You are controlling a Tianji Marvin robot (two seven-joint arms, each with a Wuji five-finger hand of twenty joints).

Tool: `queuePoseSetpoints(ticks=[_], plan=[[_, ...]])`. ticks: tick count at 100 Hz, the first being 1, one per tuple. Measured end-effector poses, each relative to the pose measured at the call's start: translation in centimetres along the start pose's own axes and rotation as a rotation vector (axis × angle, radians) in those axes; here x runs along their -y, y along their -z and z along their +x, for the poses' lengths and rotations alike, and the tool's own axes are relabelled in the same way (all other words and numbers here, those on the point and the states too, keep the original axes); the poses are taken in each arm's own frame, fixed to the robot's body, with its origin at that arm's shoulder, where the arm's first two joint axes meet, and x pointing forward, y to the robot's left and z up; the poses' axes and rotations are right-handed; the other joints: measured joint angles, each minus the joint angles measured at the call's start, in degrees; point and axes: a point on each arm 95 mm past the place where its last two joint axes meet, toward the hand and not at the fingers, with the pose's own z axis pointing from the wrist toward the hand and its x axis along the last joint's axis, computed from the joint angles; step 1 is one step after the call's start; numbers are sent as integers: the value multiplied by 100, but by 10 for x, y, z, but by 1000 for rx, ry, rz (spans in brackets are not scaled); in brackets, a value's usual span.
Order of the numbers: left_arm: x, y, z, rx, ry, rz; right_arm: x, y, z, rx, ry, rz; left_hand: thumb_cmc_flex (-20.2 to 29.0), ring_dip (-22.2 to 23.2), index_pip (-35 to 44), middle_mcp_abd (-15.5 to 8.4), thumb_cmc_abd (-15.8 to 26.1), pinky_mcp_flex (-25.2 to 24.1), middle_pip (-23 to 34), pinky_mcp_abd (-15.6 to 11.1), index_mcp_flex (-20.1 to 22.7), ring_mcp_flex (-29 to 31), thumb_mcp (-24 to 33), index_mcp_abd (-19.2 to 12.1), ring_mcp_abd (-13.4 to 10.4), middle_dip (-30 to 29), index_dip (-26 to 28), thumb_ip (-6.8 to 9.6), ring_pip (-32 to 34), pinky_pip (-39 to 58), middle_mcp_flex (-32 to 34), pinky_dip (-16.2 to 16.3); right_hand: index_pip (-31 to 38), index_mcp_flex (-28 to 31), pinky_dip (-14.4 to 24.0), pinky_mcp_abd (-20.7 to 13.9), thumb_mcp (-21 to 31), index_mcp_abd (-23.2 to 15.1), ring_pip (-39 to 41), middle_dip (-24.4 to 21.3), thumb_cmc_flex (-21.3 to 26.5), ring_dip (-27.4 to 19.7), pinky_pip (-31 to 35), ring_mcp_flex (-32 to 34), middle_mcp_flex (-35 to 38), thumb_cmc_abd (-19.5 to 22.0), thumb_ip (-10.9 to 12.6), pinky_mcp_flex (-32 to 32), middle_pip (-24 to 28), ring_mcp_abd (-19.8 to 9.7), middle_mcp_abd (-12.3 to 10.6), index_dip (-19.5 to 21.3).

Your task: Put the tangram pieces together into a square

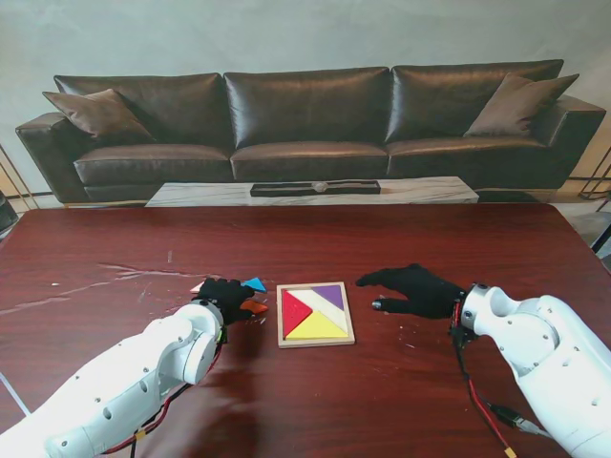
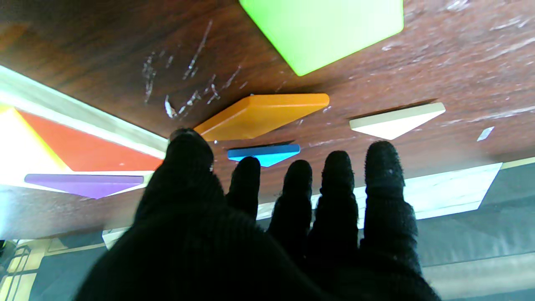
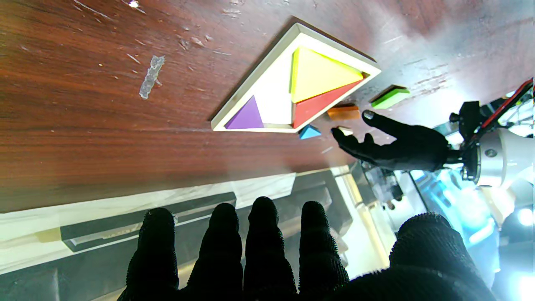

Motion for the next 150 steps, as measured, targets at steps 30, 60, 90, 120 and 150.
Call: queuePoseSetpoints(ticks=[30, 60, 90, 120, 150], plan=[[-5, -9, 5, 26, 21, -26, 2, 4, -3, 10, -8, -1, -1, -60, -11, 56, 0, 88, 0, 55, 0, 87, 0, 52, 181, -47, -11, 0, 2, 6, 0, 1, 0, 0, 0, 0, 0, 0, 0, 0, 0, 0, 0, 0, 0, 0, 0, 0, 0, 0, 0, 0], [-9, -15, 7, 33, 25, -36, 3, 7, -4, 16, -9, 1, -1, -132, -12, 122, -1, 130, 0, 63, 3, 90, 0, 68, 217, -68, -11, 0, 1, 7, 168, 2, 0, 0, 0, 0, 0, 0, 0, 0, 0, 0, 0, 0, 0, 0, 0, 0, 0, 0, 0, 0], [-12, -17, 6, 41, 31, -54, 3, 7, -4, 15, -9, 4, 13, -194, -64, 123, -61, 282, 59, 65, -28, 235, 60, 104, 221, -80, -11, 0, 1, 77, 234, -52, 0, 0, 0, 0, 0, 0, 0, 0, 0, 0, 0, 0, 0, 0, 0, 0, 0, 0, 0, 0], [-12, -20, 7, 46, 49, -40, 4, 6, -3, 15, -9, 7, 363, -200, 363, 218, -548, 834, 193, 58, 173, 809, 485, 107, 230, -92, -47, 0, 226, 476, 578, -239, 0, 0, 0, 0, 0, 0, 0, 0, 0, 0, 0, 0, 0, 0, 0, 0, 0, 0, 0, 0], [-11, -24, 6, 42, 43, -15, 3, 6, -3, 16, -7, 9, -161, -135, 1115, 223, -1280, 1326, 476, 45, 310, 1257, 2374, 115, 185, 75, 6, 1, 412, 649, 901, -484, 0, 0, 0, 0, 0, 0, 0, 0, 0, 0, 0, 0, 0, 0, 0, 0, 0, 0, 0, 0]])
